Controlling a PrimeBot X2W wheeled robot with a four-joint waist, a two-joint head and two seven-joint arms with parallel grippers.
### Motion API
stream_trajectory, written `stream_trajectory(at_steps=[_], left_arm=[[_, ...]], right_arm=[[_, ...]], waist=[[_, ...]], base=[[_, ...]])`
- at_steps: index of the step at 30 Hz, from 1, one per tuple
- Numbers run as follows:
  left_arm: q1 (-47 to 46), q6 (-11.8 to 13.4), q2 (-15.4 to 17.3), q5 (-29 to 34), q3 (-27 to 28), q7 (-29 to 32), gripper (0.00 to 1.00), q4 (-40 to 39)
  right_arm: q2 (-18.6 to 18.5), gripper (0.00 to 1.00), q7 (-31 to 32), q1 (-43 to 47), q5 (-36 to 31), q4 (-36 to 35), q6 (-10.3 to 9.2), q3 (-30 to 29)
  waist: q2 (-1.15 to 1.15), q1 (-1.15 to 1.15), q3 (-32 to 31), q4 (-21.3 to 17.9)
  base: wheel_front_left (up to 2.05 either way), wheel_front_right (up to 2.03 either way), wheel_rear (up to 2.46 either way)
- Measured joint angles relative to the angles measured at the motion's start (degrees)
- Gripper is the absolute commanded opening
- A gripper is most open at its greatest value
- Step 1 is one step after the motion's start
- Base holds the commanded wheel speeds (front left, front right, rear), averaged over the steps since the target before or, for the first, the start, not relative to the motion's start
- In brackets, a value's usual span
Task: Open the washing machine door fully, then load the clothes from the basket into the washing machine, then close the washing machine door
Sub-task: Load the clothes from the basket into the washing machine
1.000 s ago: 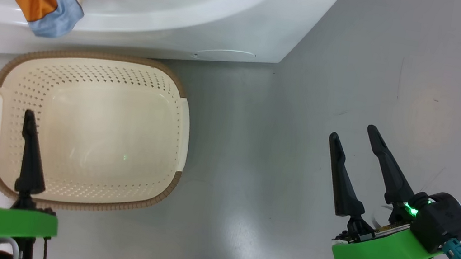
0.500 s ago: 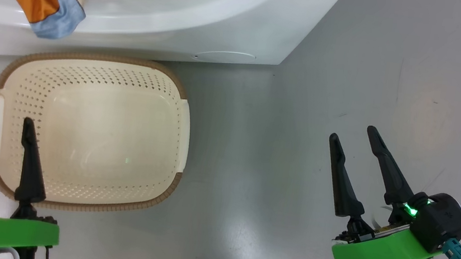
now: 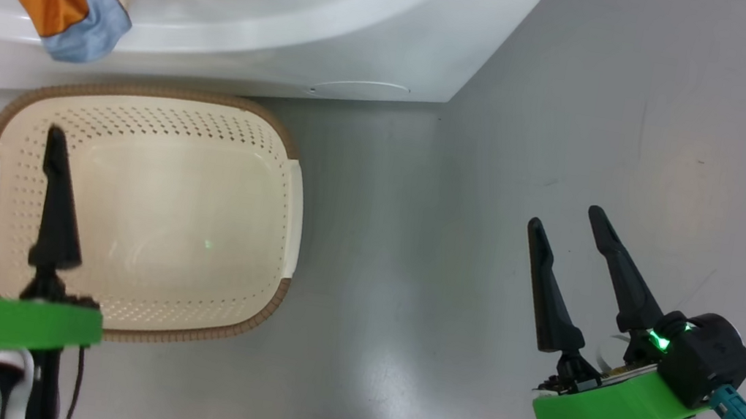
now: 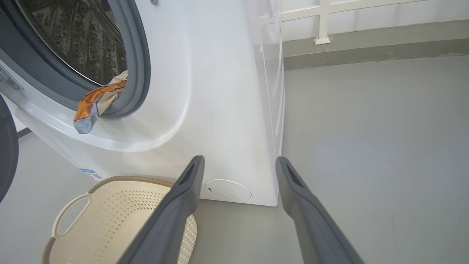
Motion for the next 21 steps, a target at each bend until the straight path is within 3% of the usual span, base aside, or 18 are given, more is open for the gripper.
stream_trajectory(at_steps=[13,21], left_arm=[[-14.9,-1.5,5.4,-1.1,0.3,8.9,1.00,5.1],[-22.6,-1.9,7.1,-1.3,-0.2,14.7,1.00,13.6]], right_arm=[[0.3,1.00,0.0,-1.4,1.0,1.1,0.00,2.8],[0.5,1.00,0.0,-1.4,1.4,1.1,0.00,3.0]], waist=[[0.00,0.00,0.7,-3.0],[0.00,0.00,1.6,-4.2]], base=[[0.00,0.00,0.00],[0.00,0.00,0.00]])
